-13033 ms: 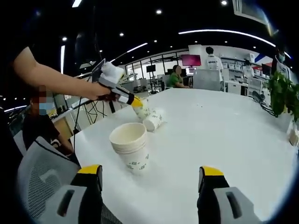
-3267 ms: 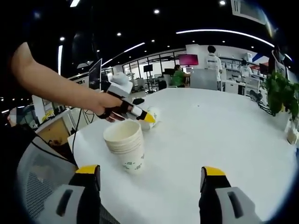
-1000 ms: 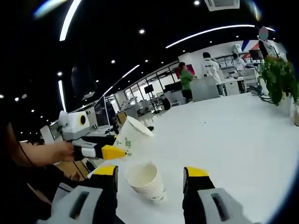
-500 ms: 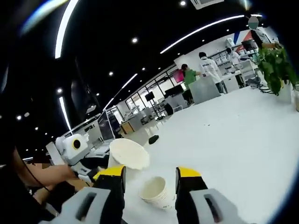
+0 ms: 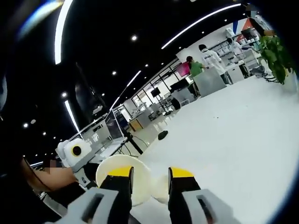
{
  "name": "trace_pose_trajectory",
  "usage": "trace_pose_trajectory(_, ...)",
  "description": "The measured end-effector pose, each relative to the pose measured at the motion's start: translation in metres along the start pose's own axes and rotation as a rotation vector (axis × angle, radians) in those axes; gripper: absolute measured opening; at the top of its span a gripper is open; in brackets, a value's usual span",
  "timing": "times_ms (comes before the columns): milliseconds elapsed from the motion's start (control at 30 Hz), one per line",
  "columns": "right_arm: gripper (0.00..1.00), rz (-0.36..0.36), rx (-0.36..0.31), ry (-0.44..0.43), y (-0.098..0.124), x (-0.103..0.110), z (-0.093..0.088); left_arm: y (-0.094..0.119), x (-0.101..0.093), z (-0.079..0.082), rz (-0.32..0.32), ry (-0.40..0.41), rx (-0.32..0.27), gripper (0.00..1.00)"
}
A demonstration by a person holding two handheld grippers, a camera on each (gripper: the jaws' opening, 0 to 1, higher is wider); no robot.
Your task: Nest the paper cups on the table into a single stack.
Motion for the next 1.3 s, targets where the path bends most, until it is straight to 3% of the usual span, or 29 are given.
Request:
trace_pose_trajectory(167,0.15,0.009,0.040,0.016,-0.003,0.001,-0.007,-0.001,0.000,0.000,-0.016,0.001,-0.006,0.35)
trace_pose_trajectory(400,0.01,0.009,0.046,0.034,-0.003,0.003,-0.007,-0.004,0.000,-0.011,0.005,-0.027,0.055,0.35)
trace_pose_trajectory(667,0.00,0.032,0.041,-0.003,-0.003,0.007,-0.004,-0.010,-0.002,-0.014,0.041,-0.065,0.091,0.35)
trace_pose_trajectory(833,0.00,0.040,0.031,-0.005,-0.002,0.008,-0.001,-0.012,-0.001,-0.019,0.074,-0.029,0.091,0.36)
trace_pose_trajectory(900,0.00,0.037,0.023,-0.009,-0.002,0.007,0.000,-0.012,0.000,-0.022,0.095,-0.021,0.100,0.38)
trace_pose_trajectory(1067,0.00,0.024,0.004,-0.012,-0.003,0.005,0.003,-0.006,0.000,-0.022,0.144,0.022,0.045,0.49)
trace_pose_trajectory(1300,0.00,-0.001,-0.004,0.013,-0.014,0.000,0.007,0.002,0.006,-0.036,0.206,0.089,0.074,0.60)
Point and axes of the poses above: the point that each gripper's makers call its tool centre point, and the gripper's own axes: y roughly backward along the fingers, x roughly to its left, z roughly out of its top, the point moved 7 cm from there along y, roughly backward along the fingers, and after that the axes turned 5 degrees about x, right-handed, at the moved point
